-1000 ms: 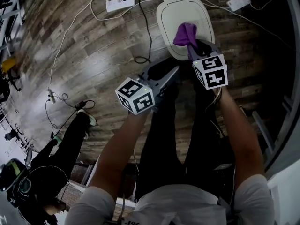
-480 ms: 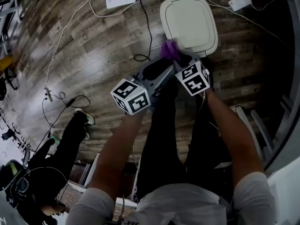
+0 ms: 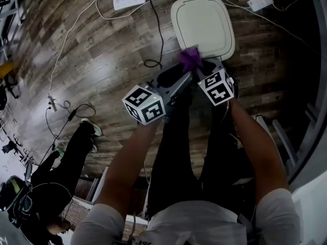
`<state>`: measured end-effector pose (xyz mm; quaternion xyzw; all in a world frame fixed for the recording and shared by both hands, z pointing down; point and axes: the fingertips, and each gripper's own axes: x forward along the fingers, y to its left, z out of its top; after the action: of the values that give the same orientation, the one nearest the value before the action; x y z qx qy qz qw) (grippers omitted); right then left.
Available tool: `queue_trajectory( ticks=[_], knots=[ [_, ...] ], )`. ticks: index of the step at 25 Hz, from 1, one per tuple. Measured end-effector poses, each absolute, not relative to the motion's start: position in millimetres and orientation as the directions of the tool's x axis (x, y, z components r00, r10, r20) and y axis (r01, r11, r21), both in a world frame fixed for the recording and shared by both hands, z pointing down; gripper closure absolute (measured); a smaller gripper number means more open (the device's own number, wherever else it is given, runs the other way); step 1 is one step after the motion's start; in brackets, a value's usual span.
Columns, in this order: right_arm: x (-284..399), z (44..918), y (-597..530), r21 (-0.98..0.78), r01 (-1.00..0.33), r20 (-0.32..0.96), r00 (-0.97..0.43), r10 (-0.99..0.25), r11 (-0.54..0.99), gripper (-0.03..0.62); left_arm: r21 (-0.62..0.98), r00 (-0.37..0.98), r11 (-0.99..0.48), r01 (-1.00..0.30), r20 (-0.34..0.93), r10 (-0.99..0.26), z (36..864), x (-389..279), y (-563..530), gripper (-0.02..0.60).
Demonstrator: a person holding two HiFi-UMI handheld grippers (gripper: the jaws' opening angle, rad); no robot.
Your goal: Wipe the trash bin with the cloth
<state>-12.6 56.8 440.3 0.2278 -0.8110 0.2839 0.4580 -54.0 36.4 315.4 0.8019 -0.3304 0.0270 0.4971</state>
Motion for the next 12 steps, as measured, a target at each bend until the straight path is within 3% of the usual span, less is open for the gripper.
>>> queue_trajectory(
  ticks=[12],
  knots=[
    [34,440,53,-0.248,-0.619,0.872,-0.478,-0.108,0.745,0.503,0.782,0.796,-0.296,-0.548,0.379,-0.472,321,-7,25,0.426]
  ],
)
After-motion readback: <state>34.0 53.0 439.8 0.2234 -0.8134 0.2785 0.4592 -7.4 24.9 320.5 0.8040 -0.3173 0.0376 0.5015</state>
